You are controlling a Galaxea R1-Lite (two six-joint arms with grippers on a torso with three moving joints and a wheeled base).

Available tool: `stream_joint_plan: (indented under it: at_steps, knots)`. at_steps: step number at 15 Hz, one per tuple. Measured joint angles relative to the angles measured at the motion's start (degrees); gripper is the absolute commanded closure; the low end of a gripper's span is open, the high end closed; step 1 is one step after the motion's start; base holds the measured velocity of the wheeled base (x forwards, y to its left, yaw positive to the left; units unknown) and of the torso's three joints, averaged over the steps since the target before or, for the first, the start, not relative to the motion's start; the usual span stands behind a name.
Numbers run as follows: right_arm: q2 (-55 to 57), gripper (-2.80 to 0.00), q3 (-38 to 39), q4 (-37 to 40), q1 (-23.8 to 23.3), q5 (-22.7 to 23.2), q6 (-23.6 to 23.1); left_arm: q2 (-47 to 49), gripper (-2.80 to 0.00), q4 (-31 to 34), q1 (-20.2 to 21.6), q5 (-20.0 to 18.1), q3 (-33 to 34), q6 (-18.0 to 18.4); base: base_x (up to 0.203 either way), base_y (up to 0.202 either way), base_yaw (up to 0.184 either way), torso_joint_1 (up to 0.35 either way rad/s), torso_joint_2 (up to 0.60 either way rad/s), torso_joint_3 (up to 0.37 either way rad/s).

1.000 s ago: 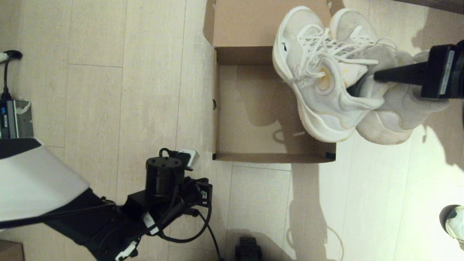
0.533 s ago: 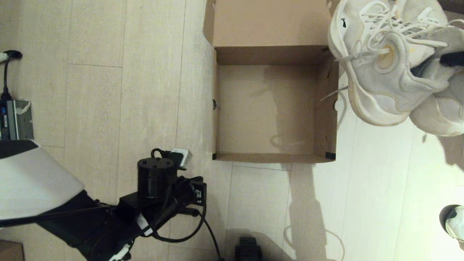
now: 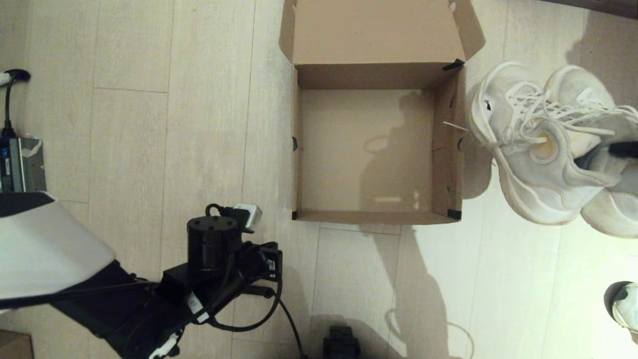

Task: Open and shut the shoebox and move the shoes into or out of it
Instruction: Put the shoes out of the shoe box

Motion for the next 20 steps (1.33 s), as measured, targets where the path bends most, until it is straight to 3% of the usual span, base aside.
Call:
stream_joint_plan:
  at_steps: [4,7,11,14,20]
  knots:
    - [5.49,0.00,5.65,-12.27,-4.22,2.40,-0.17,1.33,0.00,-2.21,0.16,0.06,0.23,0.31,0.000,0.000,0.000,0.000,0.00,0.000]
    - [10.90,0.00,4.54,-19.35,-6.37,3.88,-0.39,1.74,0.00,-2.26,0.20,0.08,0.31,0.32,0.000,0.000,0.000,0.000,0.00,0.000]
    - [17.72,0.00,5.51,-22.89,-7.27,5.52,-0.35,2.11,0.00,-2.27,0.25,0.08,0.41,0.29,0.000,0.000,0.000,0.000,0.00,0.000]
    - [22.40,0.00,9.18,-32.33,-7.80,5.90,-0.41,2.30,0.00,-2.27,0.72,0.01,0.66,0.27,0.000,0.000,0.000,0.000,0.00,0.000]
    - [28.11,0.00,8.61,-35.26,-7.65,8.23,-0.04,1.99,0.00,-2.49,1.81,-0.12,1.73,0.26,0.000,0.000,0.000,0.000,0.00,0.000]
